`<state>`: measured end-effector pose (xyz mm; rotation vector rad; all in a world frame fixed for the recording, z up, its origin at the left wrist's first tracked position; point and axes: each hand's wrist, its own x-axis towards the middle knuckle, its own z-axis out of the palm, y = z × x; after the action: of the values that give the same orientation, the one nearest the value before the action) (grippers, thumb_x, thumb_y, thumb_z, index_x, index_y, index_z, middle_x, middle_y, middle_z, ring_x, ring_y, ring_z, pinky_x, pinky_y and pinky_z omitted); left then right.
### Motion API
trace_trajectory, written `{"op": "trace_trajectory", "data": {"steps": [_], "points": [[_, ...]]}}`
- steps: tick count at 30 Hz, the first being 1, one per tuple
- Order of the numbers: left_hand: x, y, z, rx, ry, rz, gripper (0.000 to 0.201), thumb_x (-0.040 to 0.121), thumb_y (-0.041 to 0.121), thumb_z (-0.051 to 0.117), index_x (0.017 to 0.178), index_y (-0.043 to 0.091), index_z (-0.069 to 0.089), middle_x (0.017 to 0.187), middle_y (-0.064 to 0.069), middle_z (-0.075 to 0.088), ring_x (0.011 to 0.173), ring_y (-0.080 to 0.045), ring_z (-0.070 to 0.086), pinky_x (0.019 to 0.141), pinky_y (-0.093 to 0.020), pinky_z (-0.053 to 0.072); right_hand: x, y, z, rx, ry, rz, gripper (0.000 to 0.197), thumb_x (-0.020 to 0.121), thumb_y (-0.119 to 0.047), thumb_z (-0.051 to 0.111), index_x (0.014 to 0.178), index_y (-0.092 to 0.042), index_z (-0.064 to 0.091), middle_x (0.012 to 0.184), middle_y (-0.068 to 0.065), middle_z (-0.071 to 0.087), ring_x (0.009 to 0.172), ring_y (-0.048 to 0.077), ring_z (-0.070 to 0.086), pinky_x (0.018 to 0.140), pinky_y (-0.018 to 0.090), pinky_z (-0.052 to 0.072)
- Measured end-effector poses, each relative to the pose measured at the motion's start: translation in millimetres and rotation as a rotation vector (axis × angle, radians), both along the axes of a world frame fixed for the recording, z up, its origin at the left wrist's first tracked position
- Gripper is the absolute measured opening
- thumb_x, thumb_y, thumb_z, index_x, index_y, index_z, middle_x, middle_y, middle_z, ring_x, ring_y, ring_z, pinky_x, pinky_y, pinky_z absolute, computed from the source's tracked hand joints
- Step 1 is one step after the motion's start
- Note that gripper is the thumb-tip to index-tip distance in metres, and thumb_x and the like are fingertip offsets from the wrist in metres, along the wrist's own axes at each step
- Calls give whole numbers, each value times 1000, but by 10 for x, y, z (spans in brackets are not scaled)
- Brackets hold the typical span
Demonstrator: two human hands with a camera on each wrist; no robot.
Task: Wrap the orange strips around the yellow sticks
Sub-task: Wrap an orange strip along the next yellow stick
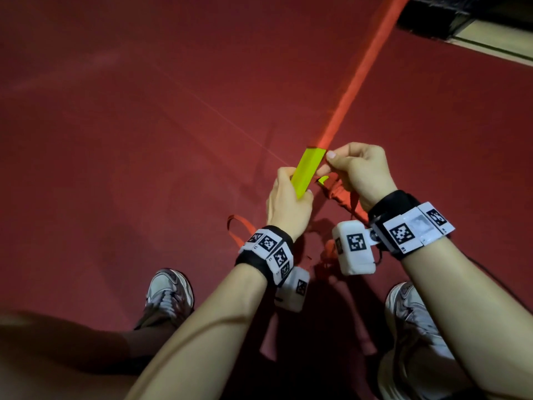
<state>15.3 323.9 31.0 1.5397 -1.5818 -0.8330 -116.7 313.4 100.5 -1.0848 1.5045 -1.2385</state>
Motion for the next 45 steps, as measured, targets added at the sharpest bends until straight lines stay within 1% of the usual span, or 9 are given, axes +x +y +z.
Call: {"op": "trace_trajectory", "data": {"steps": [7,13,19,23,27,30,36,40,45], "points": [[48,-43,47,111,182,7,17,89,7,58,96,19,47,74,8,52,69,-19,49,65,-36,31,-44,-57,83,-57,188,51,20,86,-4,66,69,-10,59,66,13,73,47,21,58,51,30,49],[43,32,64,-62,-217,-47,28,98,27,58,114,13,40,108,-17,61,97,-48,60,69,-44,36,84,13,59,-126,430,-8,32,84,-33,77,73,-5,65,50,-8,66,42,-3,50,53,13,37],[-3,86,31,-267,-436,15,58,94,46,49,130,1,47,115,-15,52,100,-40,58,73,-45,44,53,1,-98,-91,291,-95,37,78,-35,83,75,-5,61,58,-2,71,63,20,71,70,39,57],[5,37,-43,-221,-27,-110,54,89,48,49,125,8,49,117,-10,55,105,-31,57,87,-46,46,-27,-57,-36,-80,186,-128,27,70,-30,82,67,-17,58,58,4,70,71,45,70,63,56,58],[-40,3,89,143,616,-132,41,81,21,80,105,20,47,96,-6,66,75,-23,69,65,-38,58,-106,-97,7,-151,223,-54,24,69,-28,81,69,-14,62,63,7,73,70,40,72,68,54,58],[-13,13,213,339,783,-279,29,90,-5,68,111,13,56,84,-11,71,58,-20,67,54,-30,57,-117,-97,-10,-165,264,28,22,73,-24,82,73,-10,65,65,8,73,65,30,72,67,42,57],[27,14,82,-70,134,-129,35,87,17,65,121,28,62,101,6,74,90,-25,71,80,-43,57,-89,-88,-20,-77,463,102,12,82,-13,71,72,-12,65,63,-2,73,43,2,54,55,24,43],[-6,55,105,-224,-276,-141,58,99,15,52,154,20,34,119,-15,56,99,-45,60,81,-51,48,-31,-81,-41,-31,297,26,17,73,-25,68,62,-15,58,57,-5,66,43,9,47,54,29,38],[-99,78,166,-199,-373,-135,71,100,35,53,160,18,20,120,-12,46,110,-38,52,93,-50,43,-72,-97,-79,-29,83,-32,40,73,-40,78,61,-21,45,60,6,49,47,18,40,47,28,31]]}}
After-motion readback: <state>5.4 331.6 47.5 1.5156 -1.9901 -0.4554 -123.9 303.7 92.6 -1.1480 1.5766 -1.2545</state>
